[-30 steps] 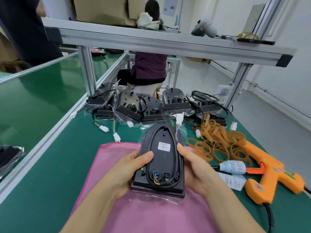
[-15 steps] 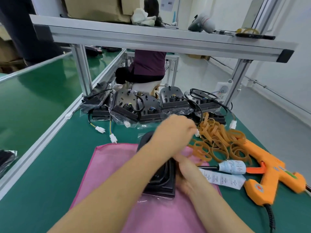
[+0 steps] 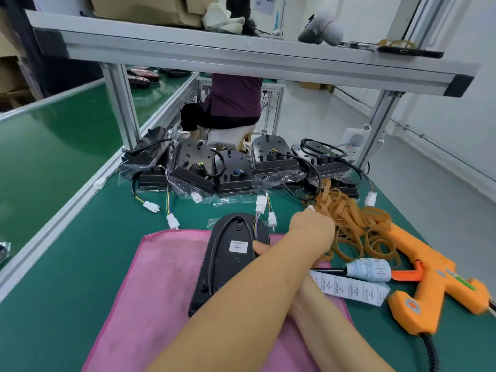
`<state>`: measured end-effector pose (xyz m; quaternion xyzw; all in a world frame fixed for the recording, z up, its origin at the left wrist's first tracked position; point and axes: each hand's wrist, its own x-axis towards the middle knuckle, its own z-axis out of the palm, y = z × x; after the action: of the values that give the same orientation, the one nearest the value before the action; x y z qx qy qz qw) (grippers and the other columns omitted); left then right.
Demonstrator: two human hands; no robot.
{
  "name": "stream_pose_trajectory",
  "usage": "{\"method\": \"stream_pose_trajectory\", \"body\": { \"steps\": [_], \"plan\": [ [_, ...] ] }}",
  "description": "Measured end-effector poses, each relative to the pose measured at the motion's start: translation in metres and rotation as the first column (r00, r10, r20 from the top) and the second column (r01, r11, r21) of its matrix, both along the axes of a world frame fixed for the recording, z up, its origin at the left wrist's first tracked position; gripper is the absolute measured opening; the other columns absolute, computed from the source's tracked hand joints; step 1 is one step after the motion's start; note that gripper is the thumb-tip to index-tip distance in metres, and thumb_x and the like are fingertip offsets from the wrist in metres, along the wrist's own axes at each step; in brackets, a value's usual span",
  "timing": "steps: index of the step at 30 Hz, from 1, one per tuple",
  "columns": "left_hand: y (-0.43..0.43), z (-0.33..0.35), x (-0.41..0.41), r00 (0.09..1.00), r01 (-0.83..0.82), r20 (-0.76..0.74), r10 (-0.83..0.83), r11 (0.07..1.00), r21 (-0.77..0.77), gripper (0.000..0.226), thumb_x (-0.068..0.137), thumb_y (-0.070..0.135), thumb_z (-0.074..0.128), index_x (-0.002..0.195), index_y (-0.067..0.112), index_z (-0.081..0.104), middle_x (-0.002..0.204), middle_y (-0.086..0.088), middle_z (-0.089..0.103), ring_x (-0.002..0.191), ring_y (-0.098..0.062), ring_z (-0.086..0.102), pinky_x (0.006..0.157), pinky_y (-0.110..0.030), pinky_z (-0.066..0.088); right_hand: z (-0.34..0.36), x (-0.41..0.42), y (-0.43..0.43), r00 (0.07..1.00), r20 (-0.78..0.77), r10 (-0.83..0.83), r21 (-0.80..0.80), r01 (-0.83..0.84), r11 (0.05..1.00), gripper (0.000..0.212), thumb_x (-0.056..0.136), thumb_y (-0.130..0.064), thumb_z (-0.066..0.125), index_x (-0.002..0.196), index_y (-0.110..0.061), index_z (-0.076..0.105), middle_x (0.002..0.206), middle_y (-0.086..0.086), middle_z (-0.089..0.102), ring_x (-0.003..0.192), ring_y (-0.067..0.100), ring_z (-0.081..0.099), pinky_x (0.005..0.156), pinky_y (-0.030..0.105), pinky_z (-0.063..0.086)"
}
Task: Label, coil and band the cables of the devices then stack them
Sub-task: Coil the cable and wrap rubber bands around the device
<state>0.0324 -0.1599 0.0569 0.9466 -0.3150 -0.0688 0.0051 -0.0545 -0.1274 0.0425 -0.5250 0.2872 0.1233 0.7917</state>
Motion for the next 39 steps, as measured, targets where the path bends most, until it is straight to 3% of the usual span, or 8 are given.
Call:
{"method": "stream_pose_trajectory", "body": {
  "steps": [5, 8, 11, 14, 21, 24, 28, 39],
  "plan": [
    [-0.001, -0.002, 0.003, 0.999, 0.04, -0.024, -0.039, 0.999, 0.037, 0.024, 0.097, 0.017, 0.055, 0.118, 0.007, 0.06, 0.143, -0.023, 0.043, 0.13, -0.033, 0.04, 0.085, -0.038, 0.043, 0.008, -0.002, 0.003, 0.998, 0.042, -0.04, 0.057, 0.038, 0.998, 0.044, 0.076, -0.02, 0.08, 0.066, -0.011, 0.038, 0.034, 0.001, 0.046, 0.03, 0.012, 0.047, 0.023, 0.011, 0.029],
    [-0.005, -0.005, 0.004, 0.999, 0.051, -0.004, -0.051, 0.998, 0.047, 0.023, 0.095, 0.007, 0.052, 0.115, 0.003, 0.06, 0.14, -0.026, 0.045, 0.121, -0.035, 0.046, 0.084, -0.038, 0.043, 0.014, -0.006, 0.002, 0.996, 0.084, 0.04, 0.021, -0.042, 0.999, 0.091, -0.006, -0.05, 0.089, 0.066, -0.013, 0.047, 0.05, -0.001, 0.054, 0.037, 0.005, 0.051, 0.029, 0.011, 0.037],
    [-0.003, 0.002, 0.003, 0.997, 0.065, 0.037, -0.063, 0.996, -0.065, 0.02, 0.094, 0.005, 0.048, 0.111, 0.004, 0.059, 0.122, -0.019, 0.057, 0.115, -0.033, 0.048, 0.079, -0.039, 0.042, -0.004, 0.001, 0.0, 0.998, 0.054, -0.03, 0.087, 0.026, 0.996, 0.041, 0.072, -0.026, 0.081, 0.071, -0.015, 0.042, 0.052, 0.002, 0.048, 0.034, 0.01, 0.05, 0.031, 0.014, 0.037],
    [0.009, 0.023, 0.003, 0.999, 0.053, 0.007, -0.054, 0.923, -0.381, 0.007, 0.095, 0.008, 0.044, 0.098, 0.008, 0.05, 0.091, -0.011, 0.058, 0.093, -0.032, 0.057, 0.069, -0.036, 0.043, -0.015, 0.009, -0.001, 0.999, 0.052, -0.01, 0.102, 0.005, 0.995, 0.027, 0.094, -0.017, 0.056, 0.068, -0.015, 0.051, 0.042, -0.001, 0.055, 0.037, 0.011, 0.056, 0.044, 0.019, 0.043],
    [0.105, 0.084, 0.041, 0.959, -0.193, -0.273, -0.074, 0.538, -0.82, 0.015, 0.088, 0.0, 0.051, 0.085, 0.015, 0.052, 0.077, -0.001, 0.067, 0.069, -0.014, 0.069, 0.062, -0.021, 0.056, -0.019, 0.012, -0.004, 0.961, 0.161, 0.224, 0.146, -0.248, 0.958, 0.022, 0.079, -0.018, 0.064, 0.092, -0.006, 0.077, 0.098, 0.016, 0.074, 0.083, 0.026, 0.072, 0.074, 0.037, 0.059],
    [0.156, 0.081, 0.066, 0.904, -0.327, -0.426, -0.049, 0.564, -0.759, 0.016, 0.088, -0.004, 0.052, 0.084, 0.011, 0.054, 0.078, -0.008, 0.068, 0.084, -0.03, 0.069, 0.083, -0.036, 0.058, -0.015, 0.009, -0.005, 0.917, 0.256, 0.305, 0.033, -0.323, 0.946, 0.052, 0.068, -0.012, 0.072, 0.119, -0.008, 0.062, 0.109, 0.015, 0.071, 0.092, 0.026, 0.07, 0.087, 0.041, 0.056],
    [0.197, 0.054, 0.073, 0.727, -0.462, -0.667, -0.163, 0.603, -0.651, 0.021, 0.094, -0.006, 0.046, 0.085, 0.011, 0.053, 0.076, -0.005, 0.062, 0.084, -0.025, 0.06, 0.071, -0.026, 0.053, -0.007, 0.007, -0.004, 0.86, 0.314, 0.403, 0.0, -0.424, 0.905, 0.097, 0.064, -0.01, 0.071, 0.149, -0.025, 0.026, 0.121, 0.0, 0.068, 0.107, 0.026, 0.066, 0.092, 0.041, 0.053],
    [0.205, 0.027, 0.05, 0.477, -0.442, -0.768, -0.428, 0.638, -0.63, 0.029, 0.093, 0.004, 0.055, 0.079, 0.027, 0.068, 0.08, 0.005, 0.068, 0.072, -0.009, 0.063, 0.066, -0.021, 0.053, 0.001, 0.014, -0.009, 0.769, 0.424, 0.478, 0.01, -0.532, 0.847, 0.085, 0.067, -0.008, 0.069, 0.143, -0.029, 0.037, 0.126, 0.01, 0.064, 0.111, 0.033, 0.061, 0.093, 0.044, 0.052]
  ]
}}
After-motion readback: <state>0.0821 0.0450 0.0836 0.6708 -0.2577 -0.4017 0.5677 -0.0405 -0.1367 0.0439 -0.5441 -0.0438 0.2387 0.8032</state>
